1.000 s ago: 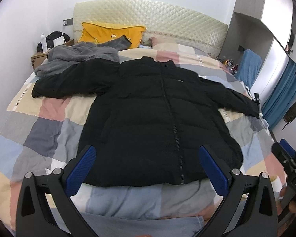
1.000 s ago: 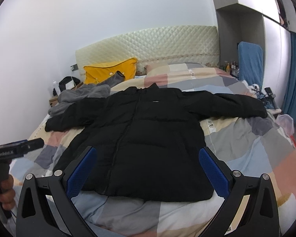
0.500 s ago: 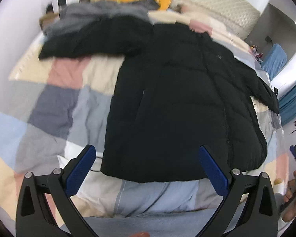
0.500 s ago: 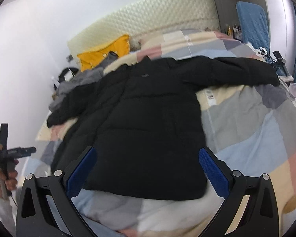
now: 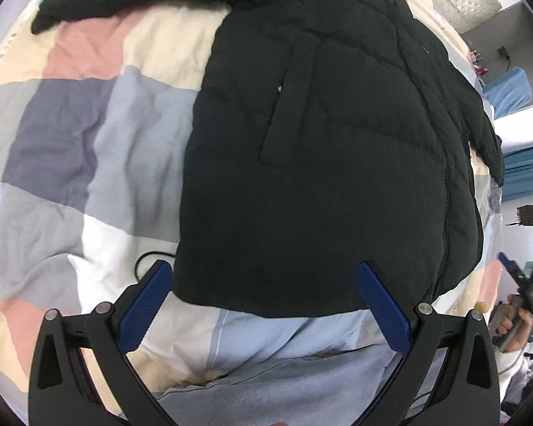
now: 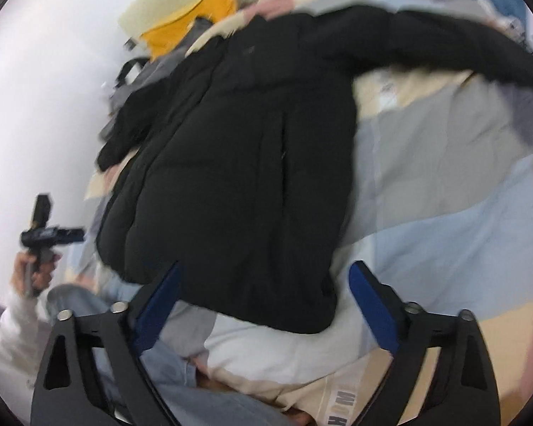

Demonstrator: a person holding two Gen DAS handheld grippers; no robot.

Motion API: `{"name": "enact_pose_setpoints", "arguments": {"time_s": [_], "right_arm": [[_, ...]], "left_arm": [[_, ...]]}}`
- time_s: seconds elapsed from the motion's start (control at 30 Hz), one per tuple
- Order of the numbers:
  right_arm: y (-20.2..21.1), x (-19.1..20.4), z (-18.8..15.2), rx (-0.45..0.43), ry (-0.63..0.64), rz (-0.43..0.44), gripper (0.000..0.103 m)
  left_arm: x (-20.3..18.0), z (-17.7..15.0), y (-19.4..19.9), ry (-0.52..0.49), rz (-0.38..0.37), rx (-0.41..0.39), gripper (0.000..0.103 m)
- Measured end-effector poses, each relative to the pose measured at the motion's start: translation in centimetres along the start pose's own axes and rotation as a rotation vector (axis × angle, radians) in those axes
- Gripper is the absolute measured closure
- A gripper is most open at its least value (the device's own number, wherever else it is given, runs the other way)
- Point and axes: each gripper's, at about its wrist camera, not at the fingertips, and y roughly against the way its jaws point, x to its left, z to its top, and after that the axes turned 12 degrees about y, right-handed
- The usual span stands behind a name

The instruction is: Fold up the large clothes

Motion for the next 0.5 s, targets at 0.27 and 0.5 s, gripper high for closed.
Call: {"name": "enact_pose_setpoints", "arguments": {"time_s": [0.27, 0.5], "right_arm": [[-3.6, -5.1, -0.7, 0.083, -0.108, 0.051, 0.019], [-6.9, -4.9, 0.2, 0.161, -0.088, 0.171, 0.042]], "left_arm": [[1.3, 2.3, -3.1, 0.018, 0.023, 0.073, 0.001], [2.7, 3.9, -6.5, 0.081, -0.046, 0.171, 0.016]]}}
